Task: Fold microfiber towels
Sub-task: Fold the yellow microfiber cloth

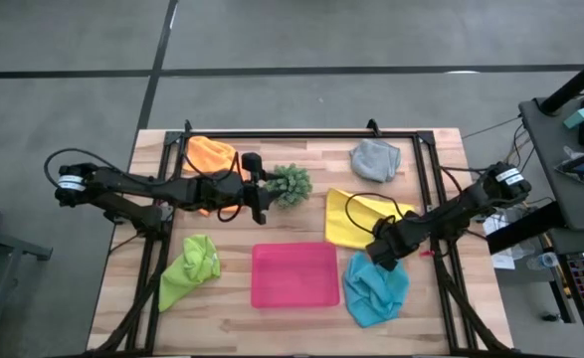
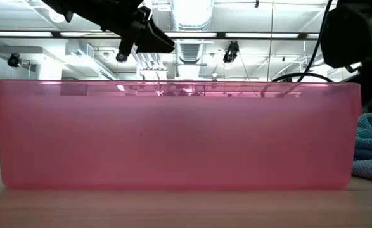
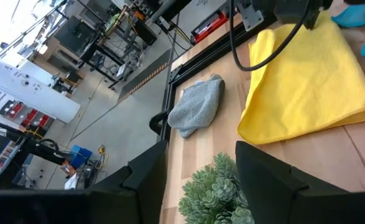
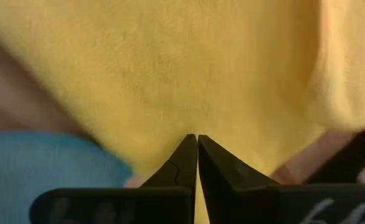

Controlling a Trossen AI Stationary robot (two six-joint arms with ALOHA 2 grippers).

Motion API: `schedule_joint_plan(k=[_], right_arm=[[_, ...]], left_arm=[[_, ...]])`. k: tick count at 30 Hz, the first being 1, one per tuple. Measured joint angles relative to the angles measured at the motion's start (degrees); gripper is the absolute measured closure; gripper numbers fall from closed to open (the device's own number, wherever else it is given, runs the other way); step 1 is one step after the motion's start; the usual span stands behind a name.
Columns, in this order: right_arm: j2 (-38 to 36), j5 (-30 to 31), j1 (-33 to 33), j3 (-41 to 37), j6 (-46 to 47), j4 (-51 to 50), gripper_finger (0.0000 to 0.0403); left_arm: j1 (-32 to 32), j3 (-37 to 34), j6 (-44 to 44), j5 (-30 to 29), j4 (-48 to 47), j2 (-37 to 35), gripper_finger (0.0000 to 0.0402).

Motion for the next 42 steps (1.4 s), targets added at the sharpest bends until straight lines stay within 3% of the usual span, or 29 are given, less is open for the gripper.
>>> schedule_joint_plan(k=[6, 12, 26, 30, 37, 42], right_arm=[[1.21, 0.92, -3.44, -0.97, -3.95, 6.51, 0.0394], [2.05, 6.01, -6.56, 1.81, -9.52, 9.24, 0.0394], [1.42, 9.26, -8.48, 7.34, -14.16, 7.63, 0.0394], [0.91, 9.16, -8.58, 9.04, -11.48, 3.69, 0.0394], [-1.05, 8.9, -10.28, 12.41, 1.36, -15.41, 0.0394], [-3.7, 11.02, -12.65, 10.79, 5.87, -15.45, 0.0394]], left_arm=[[0.01, -0.02, 0.29, 0.0, 0.07, 0.0, 0.0228], [0.05, -0.02, 1.55, 0.0, 0.73, 0.0, 0.0228], [0.05, -0.04, 1.6, 0.0, 1.09, 0.0, 0.0228], [0.05, -0.04, 1.57, 0.0, 1.1, 0.0, 0.0228], [0.01, -0.04, 1.53, 0.0, 1.06, 0.0, 0.0228], [0.02, -0.04, 1.53, 0.0, 1.08, 0.0, 0.0228]])
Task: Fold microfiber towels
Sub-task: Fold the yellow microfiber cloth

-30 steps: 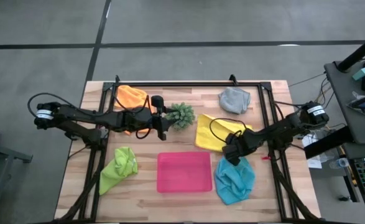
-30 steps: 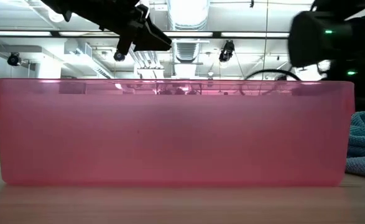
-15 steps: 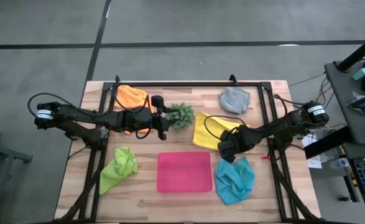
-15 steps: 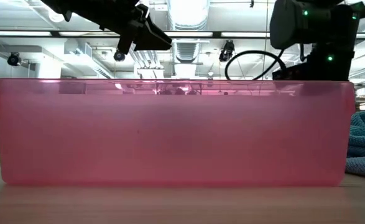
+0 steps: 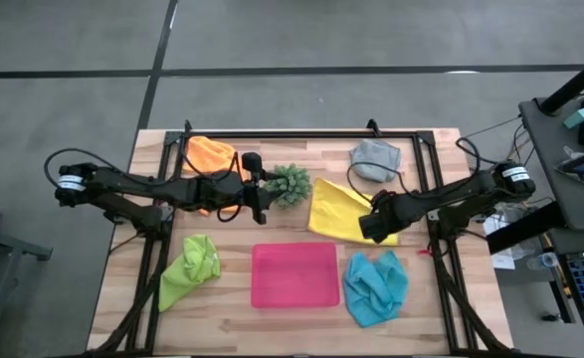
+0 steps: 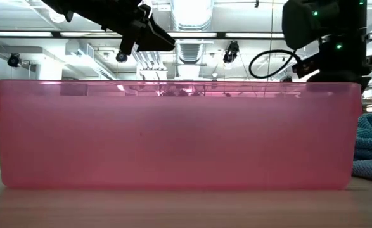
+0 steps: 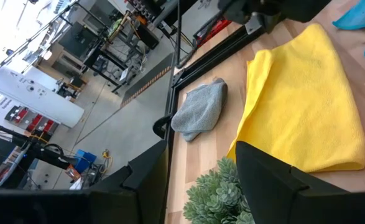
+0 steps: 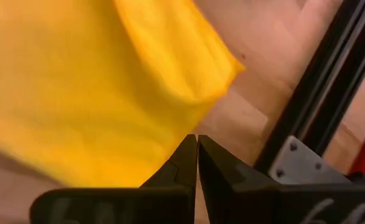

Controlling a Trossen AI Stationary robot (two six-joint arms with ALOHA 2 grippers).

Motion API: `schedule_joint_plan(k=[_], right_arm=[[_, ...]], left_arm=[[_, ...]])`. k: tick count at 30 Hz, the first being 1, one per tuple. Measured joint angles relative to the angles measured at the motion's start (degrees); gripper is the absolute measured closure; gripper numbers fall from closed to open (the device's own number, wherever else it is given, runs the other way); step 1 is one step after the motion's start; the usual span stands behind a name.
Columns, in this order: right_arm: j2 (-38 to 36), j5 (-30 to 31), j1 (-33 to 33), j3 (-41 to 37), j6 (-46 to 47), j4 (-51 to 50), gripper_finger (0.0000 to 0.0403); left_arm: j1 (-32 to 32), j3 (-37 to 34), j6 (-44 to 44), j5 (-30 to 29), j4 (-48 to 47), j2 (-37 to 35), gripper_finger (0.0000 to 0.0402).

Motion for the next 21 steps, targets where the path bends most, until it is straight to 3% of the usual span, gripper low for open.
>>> schedule_joint_plan(k=[8, 15, 21], right_arm=[[-3.47, -5.29, -7.61, -3.82, -6.68, 14.98, 0.0372], [-1.71, -2.91, -10.75, -5.3, -8.98, 18.28, 0.0296], [2.32, 0.19, -10.73, -5.63, -10.82, 19.86, 0.0236]], left_arm=[[-0.01, 0.0, -0.04, 0.0, 0.07, 0.0, 0.0228], [0.04, 0.0, -0.11, 0.35, 0.73, 0.0, 0.0228], [0.03, 0.0, -2.85, 5.32, 0.91, 0.0, 0.0228]])
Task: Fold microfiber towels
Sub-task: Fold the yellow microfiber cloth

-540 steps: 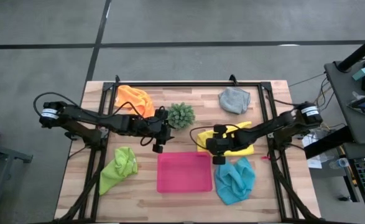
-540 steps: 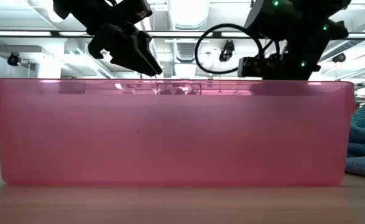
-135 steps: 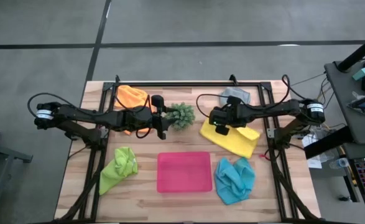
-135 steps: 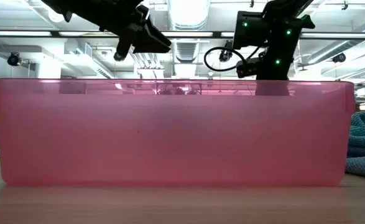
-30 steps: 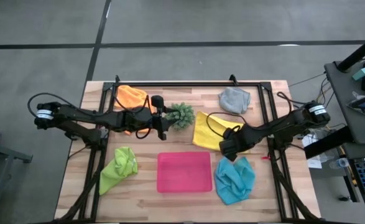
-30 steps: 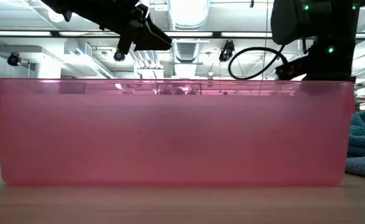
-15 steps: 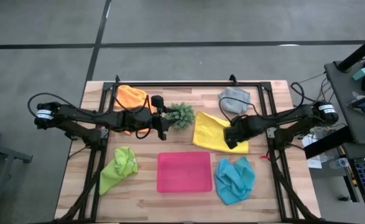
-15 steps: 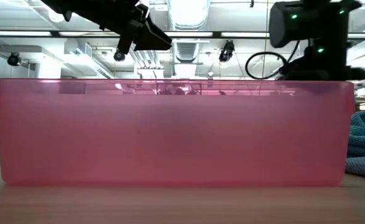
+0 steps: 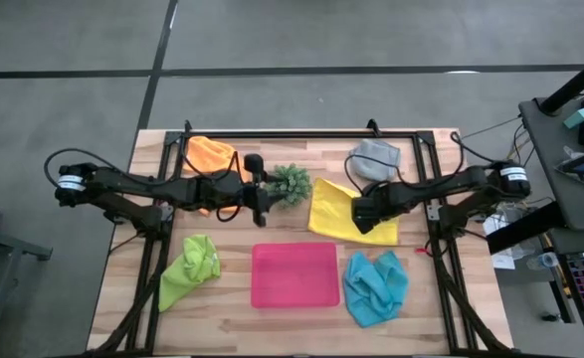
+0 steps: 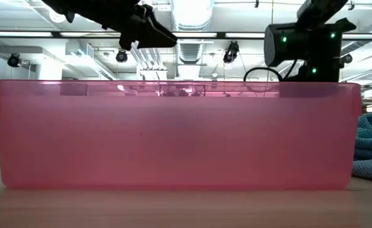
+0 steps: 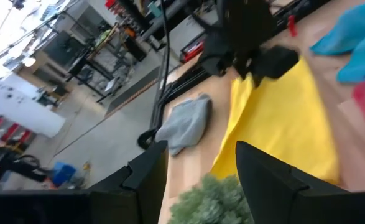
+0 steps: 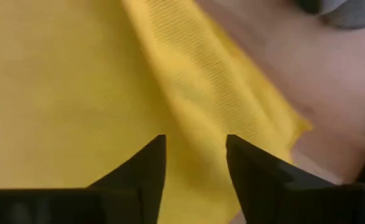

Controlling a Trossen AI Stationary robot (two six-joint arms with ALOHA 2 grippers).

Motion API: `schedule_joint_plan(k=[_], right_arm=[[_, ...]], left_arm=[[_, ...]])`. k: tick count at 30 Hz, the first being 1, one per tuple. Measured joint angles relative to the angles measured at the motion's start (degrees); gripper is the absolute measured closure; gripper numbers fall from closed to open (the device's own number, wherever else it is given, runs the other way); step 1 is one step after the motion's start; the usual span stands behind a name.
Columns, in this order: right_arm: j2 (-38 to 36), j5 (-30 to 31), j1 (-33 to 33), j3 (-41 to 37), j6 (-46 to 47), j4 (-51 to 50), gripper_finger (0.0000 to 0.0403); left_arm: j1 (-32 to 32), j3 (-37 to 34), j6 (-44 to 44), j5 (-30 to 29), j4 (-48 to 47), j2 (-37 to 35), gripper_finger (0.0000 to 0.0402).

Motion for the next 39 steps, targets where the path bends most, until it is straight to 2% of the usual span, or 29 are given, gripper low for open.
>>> schedule_joint_plan(k=[3, 5, 8, 12, 13, 19, 25, 28, 34, 39], right_arm=[[2.18, 2.41, -0.01, -0.06, -1.39, 0.1, 0.0232], [3.01, 3.14, 0.01, -0.08, -2.4, 0.07, 0.0244], [3.11, 3.15, 0.02, -0.08, -3.82, 0.1, 0.0288], [3.17, 3.1, 0.02, -0.08, -6.77, 0.12, 0.0374], [3.17, 3.3, 0.02, -0.08, -7.33, 0.12, 0.0382], [2.11, 3.87, 1.86, -0.06, -8.87, 0.0, 0.0394], [-1.8, 4.89, 9.4, -0.01, -5.17, -0.75, 0.0394], [-3.43, 5.68, 13.39, -0.04, -2.36, -0.72, 0.0394], [-5.14, 10.97, 18.67, -0.12, 2.36, -1.1, 0.0394], [-5.16, 9.97, 17.57, -0.17, 3.1, -1.34, 0.0393]], left_arm=[[-0.14, 0.0, -0.35, 0.65, 0.17, 0.0, 0.0228], [-0.19, 0.0, -1.09, 0.67, 0.69, 0.0, 0.0228], [-0.22, 0.0, -3.17, 0.67, 1.76, 0.0, 0.0228], [-0.26, 0.0, -5.81, 0.69, 2.06, 0.0, 0.0232], [-0.26, 0.02, -6.42, 0.71, 2.01, 0.0, 0.0236], [-0.26, 0.66, -10.72, 1.39, 2.14, 0.6, 0.0274], [-0.26, 2.84, -12.33, 1.59, 3.41, 5.6, 0.0316], [-0.26, 5.28, -12.28, 1.72, 5.14, 9.85, 0.0322], [-0.26, 14.7, -10.68, 2.84, 2.54, 19.46, 0.0286], [-0.11, 23.49, -10.19, 2.92, -6.82, 25.45, 0.0231]])
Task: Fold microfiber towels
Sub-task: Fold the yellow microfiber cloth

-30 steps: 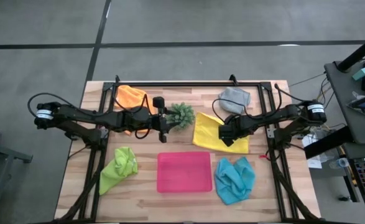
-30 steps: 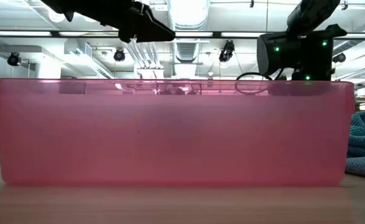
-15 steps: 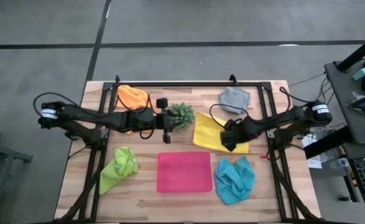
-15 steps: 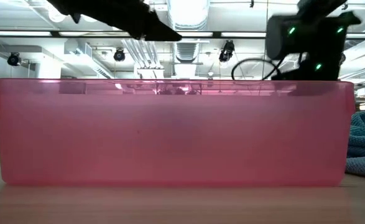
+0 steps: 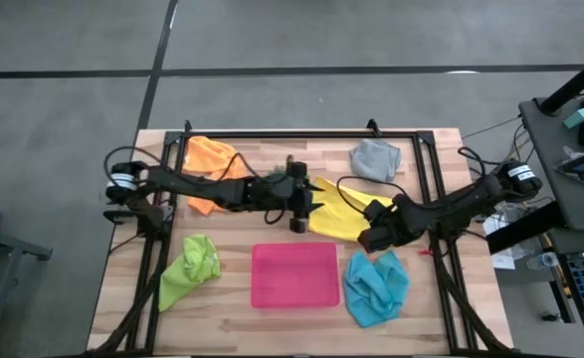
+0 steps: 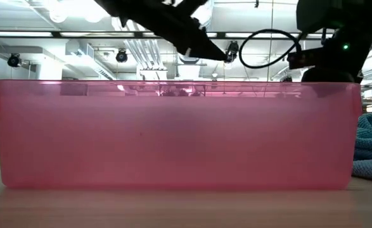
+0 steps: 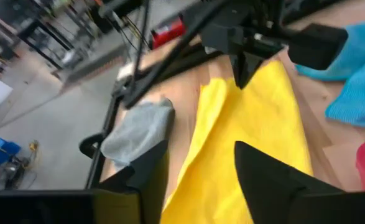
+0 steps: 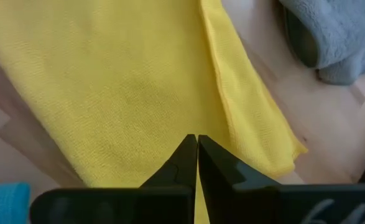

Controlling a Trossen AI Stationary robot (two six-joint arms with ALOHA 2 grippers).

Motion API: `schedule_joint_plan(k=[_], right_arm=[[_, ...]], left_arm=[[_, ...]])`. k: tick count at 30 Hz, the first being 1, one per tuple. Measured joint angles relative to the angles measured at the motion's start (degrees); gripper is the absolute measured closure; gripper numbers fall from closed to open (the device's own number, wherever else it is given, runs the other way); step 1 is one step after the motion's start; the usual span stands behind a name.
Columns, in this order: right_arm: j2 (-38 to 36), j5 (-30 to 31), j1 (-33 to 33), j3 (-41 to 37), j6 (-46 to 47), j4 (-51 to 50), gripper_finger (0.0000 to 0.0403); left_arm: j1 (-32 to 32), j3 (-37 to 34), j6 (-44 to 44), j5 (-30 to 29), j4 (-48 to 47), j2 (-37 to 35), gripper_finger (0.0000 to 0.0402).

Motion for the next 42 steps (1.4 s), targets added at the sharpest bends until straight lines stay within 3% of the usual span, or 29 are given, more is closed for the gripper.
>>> schedule_joint_plan(k=[6, 11, 15, 22, 28, 34, 39, 42], right_arm=[[0.15, -1.88, -7.1, -0.8, -2.88, 0.26, 0.0355], [0.2, -2.56, -13.0, -3.54, -7.47, 2.82, 0.0294], [0.2, -7.11, -16.28, -7.43, -12.2, 10.1, 0.0256], [0.2, -5.34, -17.98, -9.75, -12.89, 12.57, 0.0244], [0.2, -3.82, -17.97, -9.73, -14.6, 12.75, 0.0275], [0.2, -3.62, -17.77, -9.94, -16.4, 12.76, 0.0381], [-0.01, -3.48, -15.36, -8.56, -19.25, 12.6, 0.0393], [-0.14, -3.34, -12.41, -6.86, -20.03, 12.36, 0.0394]], left_arm=[[0.29, 5.15, 1.8, -0.47, -5.33, 4.18, 0.0189], [0.29, 5.25, 2.9, -2.14, -5.27, 3.79, 0.0185], [0.42, 5.23, 2.92, -3.37, -5.32, 3.02, 0.0185], [0.37, 5.15, 2.9, -3.34, -5.56, 2.92, 0.0185], [0.5, 5.08, 2.88, -3.34, -5.46, 2.92, 0.0185], [0.5, 4.96, 2.62, -3.31, -5.4, 2.92, 0.0185], [0.5, 4.86, 2.53, -2.69, -5.67, 2.92, 0.0185], [0.52, 4.72, 2.42, 1.17, -5.63, 2.92, 0.0185]])
